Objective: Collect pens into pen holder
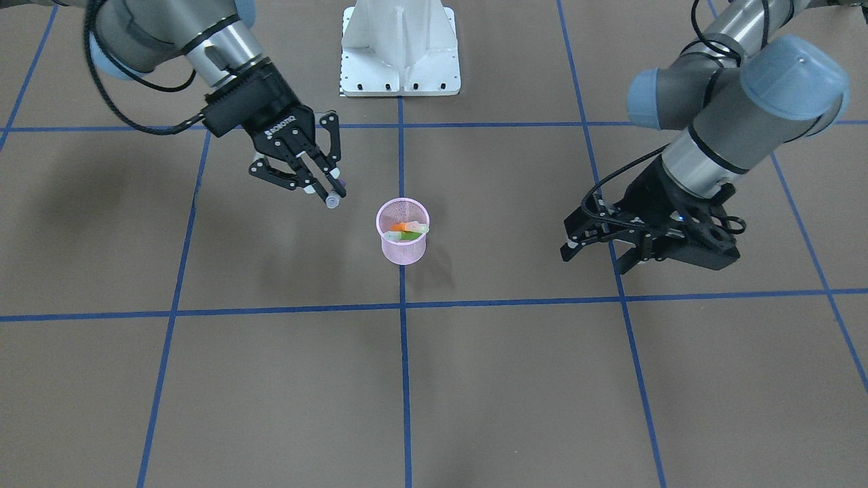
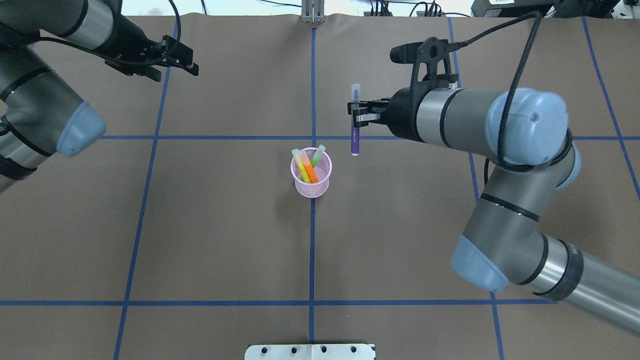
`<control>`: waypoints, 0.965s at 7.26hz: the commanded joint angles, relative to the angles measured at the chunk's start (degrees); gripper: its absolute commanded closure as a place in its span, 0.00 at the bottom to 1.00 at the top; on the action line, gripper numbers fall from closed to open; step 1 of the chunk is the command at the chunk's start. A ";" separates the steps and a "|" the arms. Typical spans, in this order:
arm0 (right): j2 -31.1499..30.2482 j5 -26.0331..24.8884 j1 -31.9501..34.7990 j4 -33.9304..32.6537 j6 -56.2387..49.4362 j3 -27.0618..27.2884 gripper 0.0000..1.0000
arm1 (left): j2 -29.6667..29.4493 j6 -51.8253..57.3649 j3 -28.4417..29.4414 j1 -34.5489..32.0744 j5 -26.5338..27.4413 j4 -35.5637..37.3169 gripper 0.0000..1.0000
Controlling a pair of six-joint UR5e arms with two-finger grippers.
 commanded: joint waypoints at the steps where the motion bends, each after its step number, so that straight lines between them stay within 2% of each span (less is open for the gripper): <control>1: 1.90 -13.20 -7.45 2.79 -0.53 -4.61 1.00 | 1.35 5.89 0.47 -2.87 -1.53 3.16 0.00; 2: 2.95 -15.69 -8.69 4.36 -0.97 -6.37 1.00 | 2.23 7.32 0.47 -2.97 -1.44 3.34 0.00; 6: 4.81 -16.50 -9.05 5.17 -2.82 -10.16 1.00 | 2.33 7.42 1.52 -3.06 -1.00 3.34 0.00; 7: 4.81 -17.02 -9.40 7.61 -2.82 -11.82 1.00 | 2.33 7.51 1.52 -3.06 -0.91 3.34 0.00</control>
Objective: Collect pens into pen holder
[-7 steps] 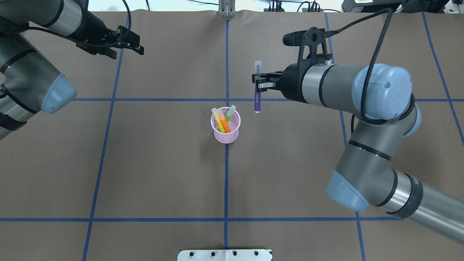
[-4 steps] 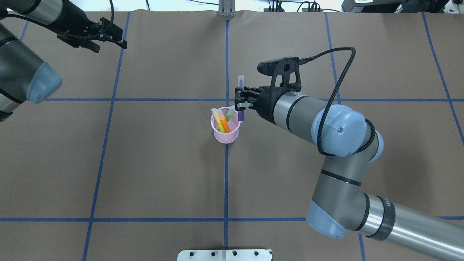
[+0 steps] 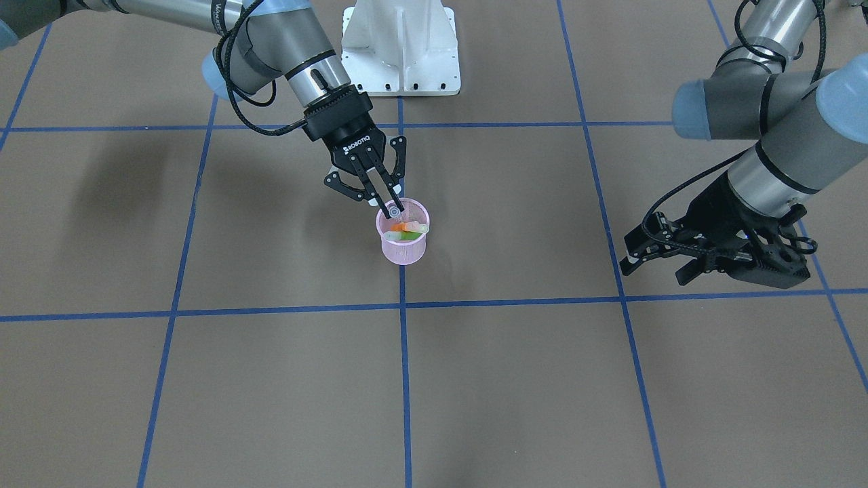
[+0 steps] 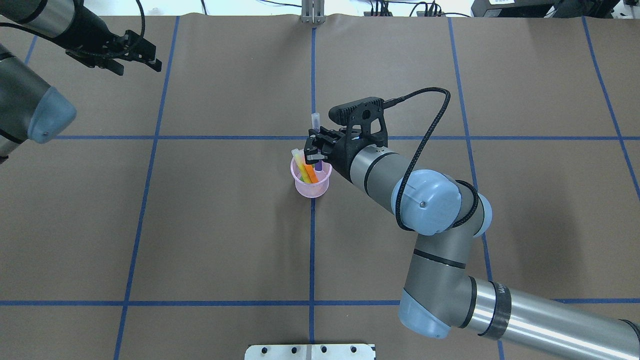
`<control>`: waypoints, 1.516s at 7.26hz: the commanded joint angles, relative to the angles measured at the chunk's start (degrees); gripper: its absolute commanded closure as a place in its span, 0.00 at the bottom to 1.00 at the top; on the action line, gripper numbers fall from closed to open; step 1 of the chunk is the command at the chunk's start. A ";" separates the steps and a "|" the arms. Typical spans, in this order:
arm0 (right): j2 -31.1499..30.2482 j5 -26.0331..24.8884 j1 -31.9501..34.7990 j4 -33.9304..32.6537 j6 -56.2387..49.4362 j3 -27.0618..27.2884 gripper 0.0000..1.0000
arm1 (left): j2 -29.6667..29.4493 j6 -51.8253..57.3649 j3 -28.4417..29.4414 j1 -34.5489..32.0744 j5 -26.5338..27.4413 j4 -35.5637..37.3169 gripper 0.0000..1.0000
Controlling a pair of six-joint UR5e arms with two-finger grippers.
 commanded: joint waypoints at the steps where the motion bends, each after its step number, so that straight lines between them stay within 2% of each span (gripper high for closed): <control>1: -0.32 -0.61 -1.07 4.11 -0.06 -3.43 1.00 | 0.02 0.00 0.26 -0.04 0.09 0.00 0.00; 2: -0.41 -1.22 -2.21 4.91 0.03 -3.80 0.75 | 0.02 0.00 0.26 0.05 0.09 0.00 0.00; 3: -0.76 -5.75 -3.53 5.18 0.20 -4.06 0.01 | 0.02 0.00 0.26 0.05 0.09 0.00 0.00; 5: -0.50 -6.06 -3.54 4.92 -0.14 -3.28 0.00 | 0.02 0.18 0.26 -0.04 0.09 -0.08 0.00; 6: -0.59 -3.28 -2.67 3.96 -0.15 -1.19 0.00 | 0.02 2.01 0.26 -0.91 0.09 -0.08 0.00; 7: -1.28 4.41 0.91 -1.79 0.46 2.92 0.00 | 0.28 6.64 0.26 -2.40 -0.08 0.09 0.00; 8: -2.94 12.84 5.12 -14.20 0.73 9.67 0.00 | 2.98 12.34 0.35 -5.02 0.00 0.09 0.00; 9: -2.70 22.58 10.12 -33.12 3.43 16.35 0.00 | 5.53 18.40 0.17 -7.48 0.61 0.96 0.00; 10: -3.05 35.03 18.00 -46.54 3.37 17.98 0.00 | 8.86 20.90 0.34 -10.03 1.31 1.41 0.00; 11: -6.09 39.25 23.21 -46.93 3.02 17.91 0.00 | 9.76 31.36 1.13 -14.15 2.10 1.85 0.00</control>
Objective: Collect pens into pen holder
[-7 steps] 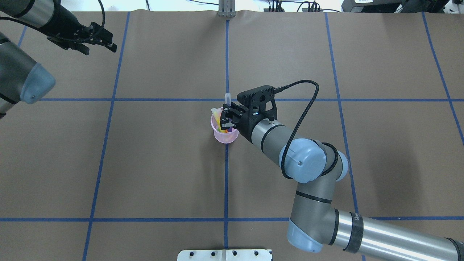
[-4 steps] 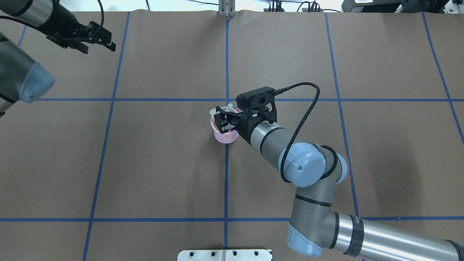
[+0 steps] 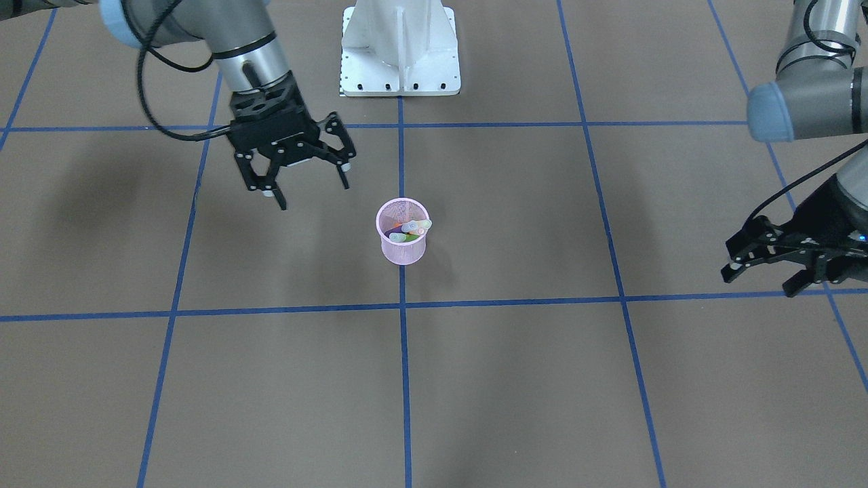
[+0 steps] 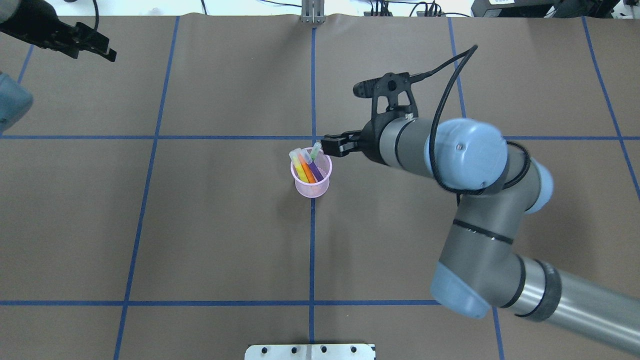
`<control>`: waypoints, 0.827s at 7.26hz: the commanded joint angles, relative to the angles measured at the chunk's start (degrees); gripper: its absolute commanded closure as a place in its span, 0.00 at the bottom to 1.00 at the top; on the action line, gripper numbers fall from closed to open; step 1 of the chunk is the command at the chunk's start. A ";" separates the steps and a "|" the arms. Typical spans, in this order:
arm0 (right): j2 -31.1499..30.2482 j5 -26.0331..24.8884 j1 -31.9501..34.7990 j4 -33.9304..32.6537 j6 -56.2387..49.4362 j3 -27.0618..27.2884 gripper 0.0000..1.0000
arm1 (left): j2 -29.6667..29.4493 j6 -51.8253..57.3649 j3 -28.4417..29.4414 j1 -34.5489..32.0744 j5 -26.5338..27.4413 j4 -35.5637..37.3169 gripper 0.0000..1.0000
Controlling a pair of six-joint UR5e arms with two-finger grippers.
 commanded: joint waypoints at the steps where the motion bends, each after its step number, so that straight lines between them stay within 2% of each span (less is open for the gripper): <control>1: -5.80 8.22 9.28 -7.39 0.17 1.39 0.00 | 5.60 21.77 1.67 -8.79 1.16 0.76 0.00; 2: -9.66 6.64 10.43 -6.95 0.26 1.21 0.00 | 7.81 27.20 4.64 -10.05 1.51 -0.54 0.00; 3: -14.05 5.41 11.92 -6.34 0.17 1.03 0.00 | 14.01 28.04 5.11 -10.07 6.13 -0.99 0.00; 4: -17.48 6.26 15.42 -6.25 -2.53 -2.28 0.00 | 15.64 28.40 6.85 -10.24 9.57 -2.21 0.00; 5: -18.13 8.88 20.15 -6.25 -9.34 -5.96 0.00 | 16.00 28.31 6.96 -11.29 8.56 -1.61 0.00; 6: -19.09 17.00 27.59 -6.25 -17.24 -9.57 0.00 | 16.18 28.23 6.78 -12.08 2.28 -0.48 0.00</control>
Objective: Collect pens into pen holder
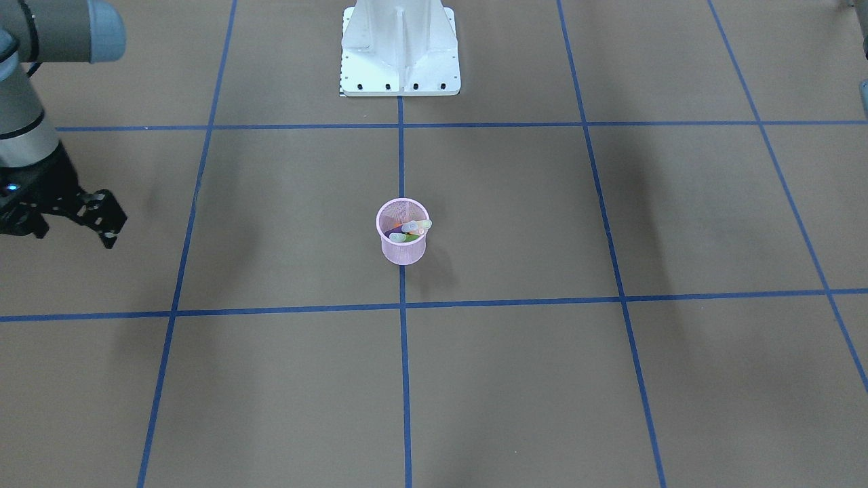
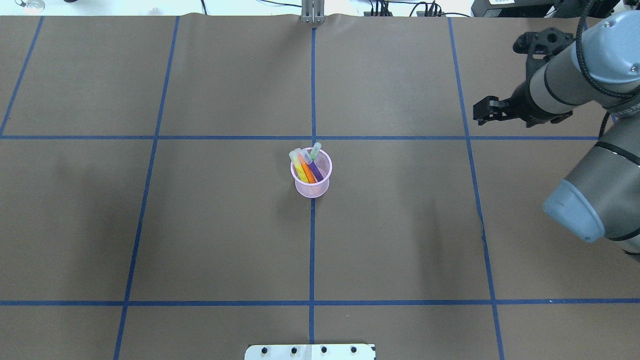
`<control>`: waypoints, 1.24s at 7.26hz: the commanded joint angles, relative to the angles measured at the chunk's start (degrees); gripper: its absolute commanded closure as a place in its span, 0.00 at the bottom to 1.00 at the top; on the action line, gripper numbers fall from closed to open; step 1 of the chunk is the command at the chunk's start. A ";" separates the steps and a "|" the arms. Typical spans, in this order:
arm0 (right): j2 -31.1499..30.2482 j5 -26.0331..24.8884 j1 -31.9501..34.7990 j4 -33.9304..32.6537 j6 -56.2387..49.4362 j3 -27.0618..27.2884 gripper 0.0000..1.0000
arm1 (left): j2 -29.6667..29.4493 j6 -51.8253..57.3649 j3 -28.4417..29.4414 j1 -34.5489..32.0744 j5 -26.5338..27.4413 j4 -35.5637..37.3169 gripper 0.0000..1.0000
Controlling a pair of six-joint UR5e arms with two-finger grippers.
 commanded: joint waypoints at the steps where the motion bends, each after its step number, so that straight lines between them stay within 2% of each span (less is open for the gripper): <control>1: -2.92 15.15 15.91 0.04 -20.09 -8.78 0.00 | 0.40 0.20 -0.43 -3.61 -10.60 5.24 0.00; 2: -4.94 19.23 22.61 0.04 -33.69 -12.66 0.00 | 0.39 0.20 -2.88 -4.59 -11.18 8.67 0.00; 3: -6.44 21.01 26.85 0.04 -40.87 -15.65 0.00 | 0.39 2.03 -4.64 -4.69 -11.19 12.19 0.00; 5: -10.91 22.60 30.48 0.12 -45.94 -16.30 0.00 | 0.31 6.09 -5.10 -5.21 -11.01 16.86 0.00; 7: -12.86 23.92 33.83 0.04 -50.07 -16.13 0.00 | 0.39 6.62 -5.01 -4.86 -10.93 17.58 0.00; 9: -12.96 23.93 33.84 0.04 -49.74 -16.03 0.00 | 0.22 11.16 -6.93 -7.05 -10.66 25.37 0.00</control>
